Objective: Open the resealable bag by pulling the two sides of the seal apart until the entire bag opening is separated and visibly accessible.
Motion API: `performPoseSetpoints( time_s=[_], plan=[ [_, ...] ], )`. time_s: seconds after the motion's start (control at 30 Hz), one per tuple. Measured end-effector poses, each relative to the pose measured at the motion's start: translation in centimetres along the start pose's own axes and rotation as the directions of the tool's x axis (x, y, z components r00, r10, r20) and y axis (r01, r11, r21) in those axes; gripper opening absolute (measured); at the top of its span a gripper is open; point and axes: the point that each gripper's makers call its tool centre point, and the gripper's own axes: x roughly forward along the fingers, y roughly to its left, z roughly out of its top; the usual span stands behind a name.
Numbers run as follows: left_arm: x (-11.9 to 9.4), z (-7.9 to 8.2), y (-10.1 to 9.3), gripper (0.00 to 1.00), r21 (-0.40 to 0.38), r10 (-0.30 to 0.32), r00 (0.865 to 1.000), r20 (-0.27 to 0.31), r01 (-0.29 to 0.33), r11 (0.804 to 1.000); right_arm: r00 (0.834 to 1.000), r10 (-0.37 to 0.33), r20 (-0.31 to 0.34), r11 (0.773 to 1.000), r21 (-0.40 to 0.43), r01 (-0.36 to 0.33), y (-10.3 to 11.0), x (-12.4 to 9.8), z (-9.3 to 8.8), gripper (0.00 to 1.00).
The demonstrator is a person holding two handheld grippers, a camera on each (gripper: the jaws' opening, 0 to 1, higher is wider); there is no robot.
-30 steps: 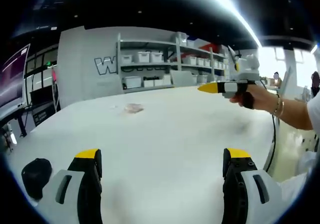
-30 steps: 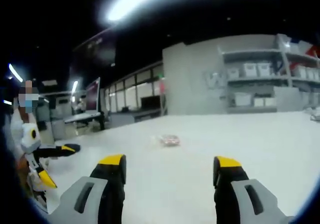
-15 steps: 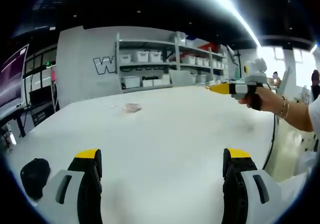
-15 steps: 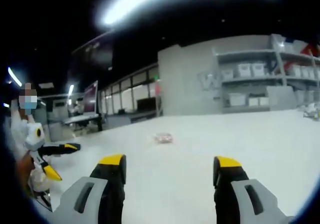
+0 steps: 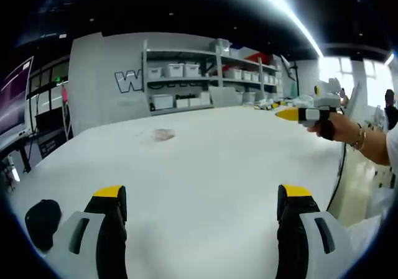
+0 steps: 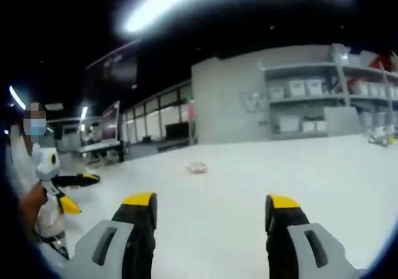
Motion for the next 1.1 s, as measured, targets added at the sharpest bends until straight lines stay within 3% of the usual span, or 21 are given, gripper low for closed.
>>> performPoseSetpoints(
  time_s=[0.4, 1.1],
  plan=[
    [0.2, 0.1, 0.1, 1.00, 0.001, -0.002, 1.000, -0.002, 0.002, 1.000, 0.997, -0.065, 0.029, 0.998, 0.007, 0.065, -2.4, -2.8, -0.2, 0.72],
    [0.3, -0.4, 0.4, 1.00, -0.003, 0.012, 1.000, -0.013, -0.012, 1.000, 0.994, -0.096, 0.060, 0.995, 0.028, 0.095, -4.0, -4.7, -0.9, 0.73]
  ],
)
